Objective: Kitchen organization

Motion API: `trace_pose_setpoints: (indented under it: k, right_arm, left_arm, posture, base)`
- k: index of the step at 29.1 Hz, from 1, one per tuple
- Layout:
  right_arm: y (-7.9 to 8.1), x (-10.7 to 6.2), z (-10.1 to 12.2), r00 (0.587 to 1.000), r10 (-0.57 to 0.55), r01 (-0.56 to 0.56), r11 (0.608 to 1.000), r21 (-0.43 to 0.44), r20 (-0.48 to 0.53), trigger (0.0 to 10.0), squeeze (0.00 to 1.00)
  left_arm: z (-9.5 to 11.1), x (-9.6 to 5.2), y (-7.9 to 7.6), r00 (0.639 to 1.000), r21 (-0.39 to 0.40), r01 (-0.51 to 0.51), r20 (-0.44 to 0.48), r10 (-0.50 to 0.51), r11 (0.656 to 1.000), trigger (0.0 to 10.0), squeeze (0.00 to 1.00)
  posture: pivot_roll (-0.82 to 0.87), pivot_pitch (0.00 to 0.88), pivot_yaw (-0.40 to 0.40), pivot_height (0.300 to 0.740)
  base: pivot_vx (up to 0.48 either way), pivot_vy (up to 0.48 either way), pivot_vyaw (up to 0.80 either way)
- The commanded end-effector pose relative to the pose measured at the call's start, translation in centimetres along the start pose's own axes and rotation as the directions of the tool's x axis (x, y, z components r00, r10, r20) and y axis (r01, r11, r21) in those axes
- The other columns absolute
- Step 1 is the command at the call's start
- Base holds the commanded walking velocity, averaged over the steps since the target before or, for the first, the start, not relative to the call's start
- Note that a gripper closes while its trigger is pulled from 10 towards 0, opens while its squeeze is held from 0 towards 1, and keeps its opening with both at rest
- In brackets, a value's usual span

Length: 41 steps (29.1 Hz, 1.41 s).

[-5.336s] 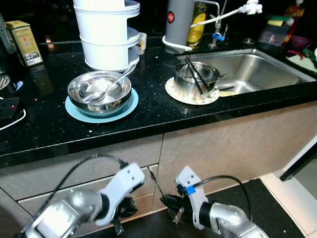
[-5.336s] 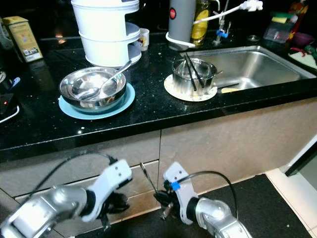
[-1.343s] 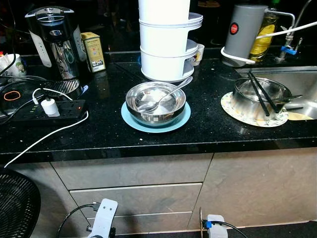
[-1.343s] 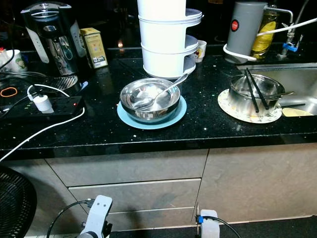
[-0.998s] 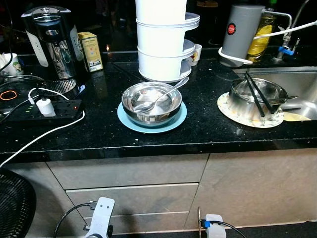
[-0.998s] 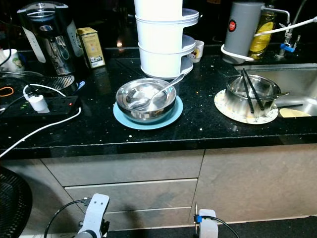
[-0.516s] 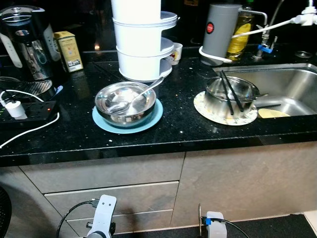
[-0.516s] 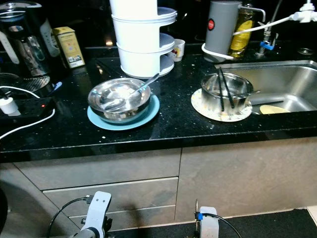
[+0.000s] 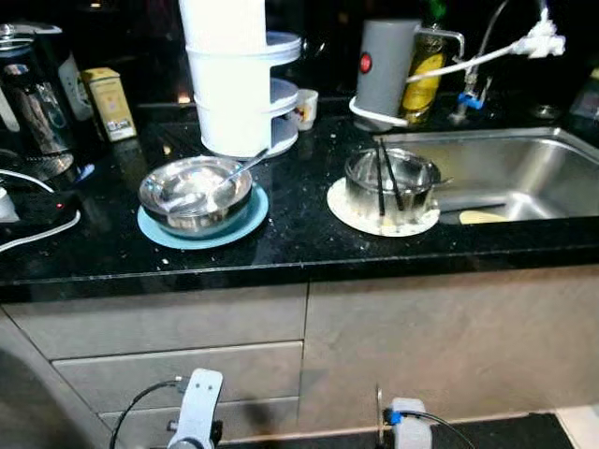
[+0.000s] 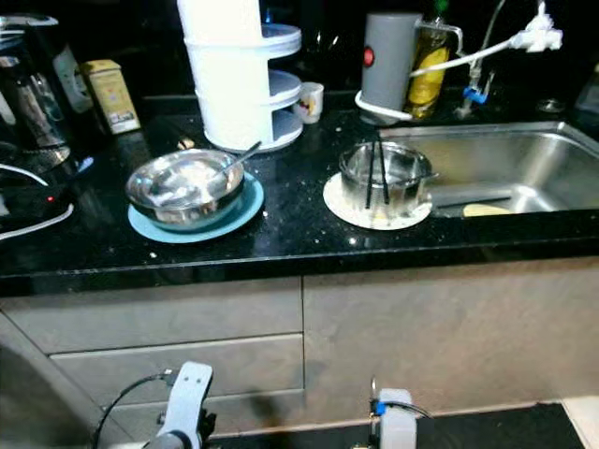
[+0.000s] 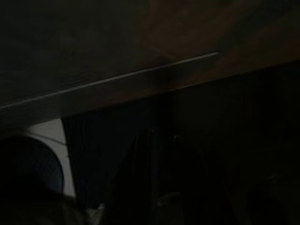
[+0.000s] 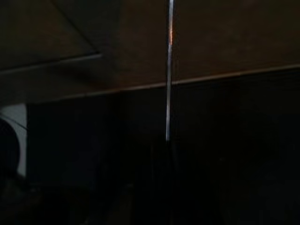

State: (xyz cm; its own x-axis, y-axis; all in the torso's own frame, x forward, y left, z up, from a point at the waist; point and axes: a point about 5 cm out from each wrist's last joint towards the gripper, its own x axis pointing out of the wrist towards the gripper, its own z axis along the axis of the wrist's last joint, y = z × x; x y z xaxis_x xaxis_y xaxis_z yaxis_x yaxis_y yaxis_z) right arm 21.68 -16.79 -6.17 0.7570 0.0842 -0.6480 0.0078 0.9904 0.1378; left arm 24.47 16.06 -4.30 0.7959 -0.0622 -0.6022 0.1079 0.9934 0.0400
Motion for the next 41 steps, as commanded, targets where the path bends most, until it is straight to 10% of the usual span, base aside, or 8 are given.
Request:
trace_pose_setpoints:
  k: [1, 41]
  right_arm:
    - [-0.02, -0.22, -0.71, 1.0, -0.001, 0.001, 1.0, 0.0, -0.021, 10.0, 0.0]
    - [0.03, -0.11, -0.43, 1.0, 0.002, -0.002, 1.0, 0.0, -0.014, 10.0, 0.0]
  left_arm:
    - [-0.26, -0.06, -0.17, 1.0, -0.006, 0.004, -0.007, -0.004, 1.0, 10.0, 0.0]
    - [-0.26, -0.07, -0.27, 1.0, -0.006, 0.011, -0.006, -0.011, 1.0, 10.0, 0.0]
  posture:
    - [-0.04, 0.11, -0.023, 0.74]
    - [-0.04, 0.118, -0.025, 0.74]
  base:
    - [0.0, -0.48, 0.0]
    - [0.0, -0.469, 0.0]
